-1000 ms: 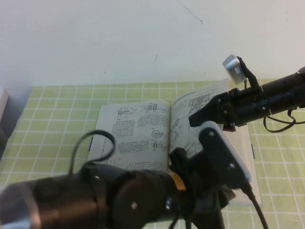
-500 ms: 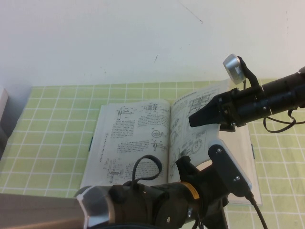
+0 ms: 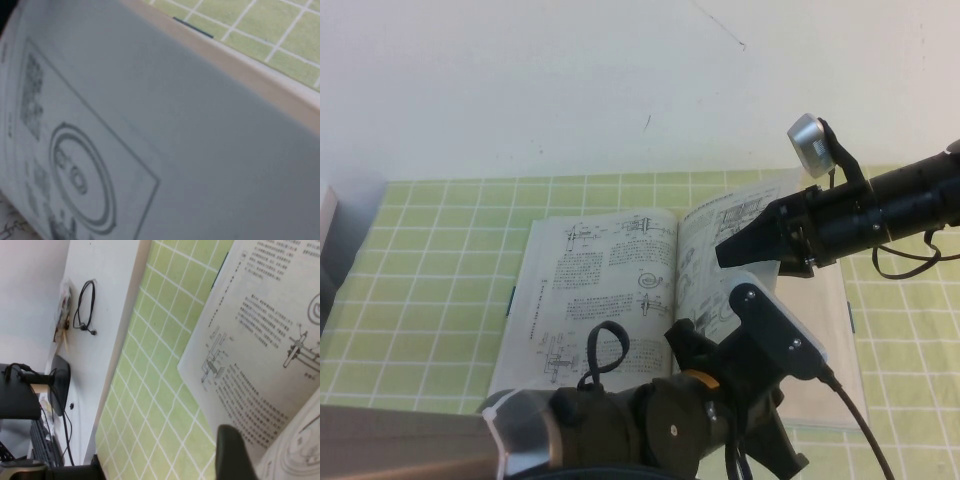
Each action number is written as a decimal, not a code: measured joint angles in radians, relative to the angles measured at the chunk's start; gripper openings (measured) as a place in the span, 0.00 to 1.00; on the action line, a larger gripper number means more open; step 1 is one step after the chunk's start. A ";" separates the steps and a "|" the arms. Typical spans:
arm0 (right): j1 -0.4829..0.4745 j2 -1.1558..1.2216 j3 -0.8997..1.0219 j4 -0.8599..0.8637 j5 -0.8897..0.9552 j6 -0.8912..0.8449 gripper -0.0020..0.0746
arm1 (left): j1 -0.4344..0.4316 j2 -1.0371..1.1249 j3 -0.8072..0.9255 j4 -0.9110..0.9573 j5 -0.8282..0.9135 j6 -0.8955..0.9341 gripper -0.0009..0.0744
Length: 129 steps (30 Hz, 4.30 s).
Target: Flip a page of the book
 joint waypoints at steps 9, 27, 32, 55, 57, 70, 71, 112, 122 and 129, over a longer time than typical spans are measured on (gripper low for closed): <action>0.000 0.000 0.000 -0.015 0.008 0.000 0.48 | 0.000 0.000 0.000 -0.380 -0.157 0.365 0.01; -0.073 -0.174 0.000 -0.065 0.012 0.000 0.48 | 0.028 0.000 0.000 -0.440 -0.153 0.401 0.01; -0.108 -0.255 0.000 -0.211 0.008 0.005 0.47 | 0.055 0.000 0.000 -0.440 -0.144 0.362 0.01; 0.093 0.029 0.056 -0.522 -0.229 0.049 0.03 | 0.102 0.000 0.000 -0.472 -0.135 0.277 0.01; 0.095 0.029 0.054 -0.544 -0.229 0.075 0.03 | 0.102 0.000 0.000 -0.496 -0.142 0.277 0.01; 0.099 0.023 0.048 -0.605 -0.216 0.122 0.03 | 0.164 0.000 0.014 -0.706 -0.117 0.418 0.01; 0.099 0.023 0.048 -0.605 -0.216 0.122 0.03 | 0.184 0.000 0.018 -0.706 -0.094 0.412 0.01; 0.091 -0.850 -0.012 -1.524 -0.151 0.511 0.03 | 0.476 -0.614 0.049 -0.547 0.546 0.275 0.01; 0.091 -1.147 0.114 -1.418 -0.215 0.524 0.03 | 0.642 -0.800 -0.005 0.068 0.601 -0.203 0.01; 0.091 -1.370 0.453 -1.404 -0.372 0.552 0.03 | 0.786 -0.868 0.017 0.484 0.755 -0.530 0.01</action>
